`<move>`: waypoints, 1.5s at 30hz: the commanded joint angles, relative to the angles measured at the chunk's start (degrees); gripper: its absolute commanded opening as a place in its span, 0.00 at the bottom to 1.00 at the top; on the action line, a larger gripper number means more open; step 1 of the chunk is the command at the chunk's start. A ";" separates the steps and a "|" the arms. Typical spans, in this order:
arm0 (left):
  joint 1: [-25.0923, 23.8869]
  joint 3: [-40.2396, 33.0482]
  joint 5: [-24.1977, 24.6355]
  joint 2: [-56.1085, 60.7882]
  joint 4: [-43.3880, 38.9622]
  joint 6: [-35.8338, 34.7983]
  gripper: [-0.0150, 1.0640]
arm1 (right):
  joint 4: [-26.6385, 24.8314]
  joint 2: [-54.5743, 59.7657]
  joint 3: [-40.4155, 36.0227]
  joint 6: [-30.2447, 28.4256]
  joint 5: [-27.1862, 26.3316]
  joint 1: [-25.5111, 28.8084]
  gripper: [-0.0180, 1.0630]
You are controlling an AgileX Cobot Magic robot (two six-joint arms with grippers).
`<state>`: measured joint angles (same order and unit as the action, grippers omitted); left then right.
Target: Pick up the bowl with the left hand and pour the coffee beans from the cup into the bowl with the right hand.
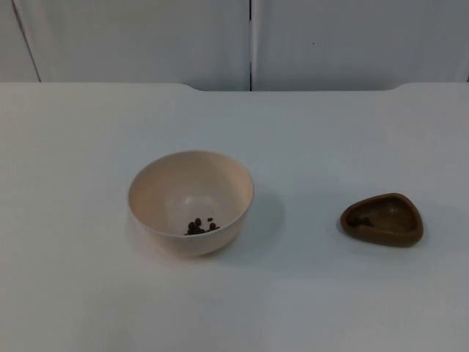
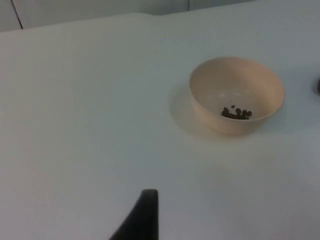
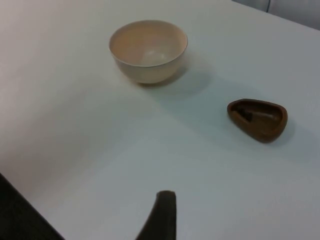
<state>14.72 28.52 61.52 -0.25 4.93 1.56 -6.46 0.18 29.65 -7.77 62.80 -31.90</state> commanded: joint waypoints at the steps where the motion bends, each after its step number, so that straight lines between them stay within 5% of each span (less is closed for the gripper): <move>1: -0.10 -0.28 0.00 0.25 -0.39 -0.56 0.97 | -0.27 -0.18 -0.10 -0.19 -0.67 -0.07 0.73; 5: -0.10 -0.28 0.00 0.25 -0.39 -0.56 0.99 | -0.27 -0.18 -0.10 -0.19 -0.67 -0.07 0.81; 8: -0.10 -0.28 0.00 0.25 -0.39 -0.56 0.99 | -0.27 -0.18 -0.10 -0.19 -0.67 -0.07 0.99; 45: -0.10 -0.28 0.00 0.25 -0.29 -0.56 0.99 | 2.97 -0.18 -0.19 6.49 -0.90 -0.07 0.99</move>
<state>14.72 28.52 61.52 -0.25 4.71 1.42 -3.86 0.18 29.65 -1.39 62.71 -31.90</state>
